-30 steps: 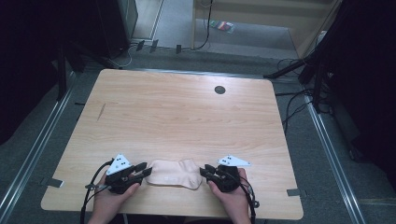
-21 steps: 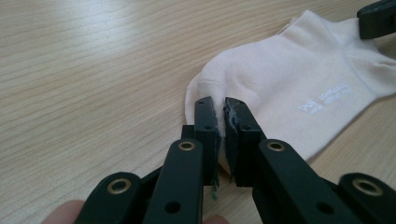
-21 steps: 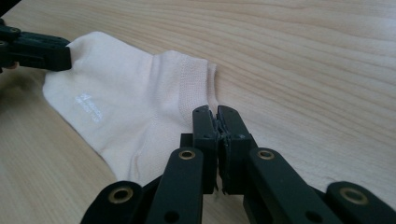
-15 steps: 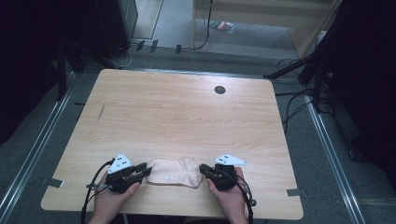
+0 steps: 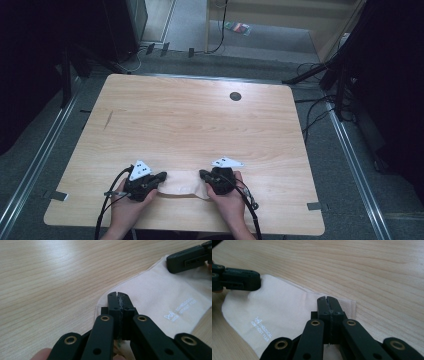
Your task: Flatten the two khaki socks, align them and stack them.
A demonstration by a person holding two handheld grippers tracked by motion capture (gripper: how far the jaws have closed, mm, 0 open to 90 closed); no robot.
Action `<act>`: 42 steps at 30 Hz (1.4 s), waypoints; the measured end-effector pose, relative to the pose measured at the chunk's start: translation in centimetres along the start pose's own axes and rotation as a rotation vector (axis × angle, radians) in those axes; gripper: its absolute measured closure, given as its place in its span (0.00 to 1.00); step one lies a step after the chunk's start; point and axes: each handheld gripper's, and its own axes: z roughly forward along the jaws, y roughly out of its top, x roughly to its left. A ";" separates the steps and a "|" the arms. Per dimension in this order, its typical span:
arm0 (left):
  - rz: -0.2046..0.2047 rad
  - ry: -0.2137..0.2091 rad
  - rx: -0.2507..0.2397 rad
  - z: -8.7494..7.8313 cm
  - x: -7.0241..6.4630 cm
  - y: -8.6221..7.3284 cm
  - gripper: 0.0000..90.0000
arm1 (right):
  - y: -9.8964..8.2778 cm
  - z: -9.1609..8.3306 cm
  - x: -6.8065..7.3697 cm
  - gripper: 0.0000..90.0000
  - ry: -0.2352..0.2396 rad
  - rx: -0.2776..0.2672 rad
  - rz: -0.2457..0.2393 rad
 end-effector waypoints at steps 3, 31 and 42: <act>0.012 0.014 0.001 0.0 -0.2 0.0 0.99 | 0.0 0.0 0.0 1.00 -0.001 -0.001 -0.003; -0.091 0.041 -0.207 -6.0 4.3 -0.5 0.09 | -0.5 -6.0 -2.6 0.13 -0.026 -0.164 -0.008; -0.155 0.097 -0.231 -8.5 7.3 -1.6 0.09 | -0.7 -7.7 -4.1 0.12 -0.083 -0.187 0.008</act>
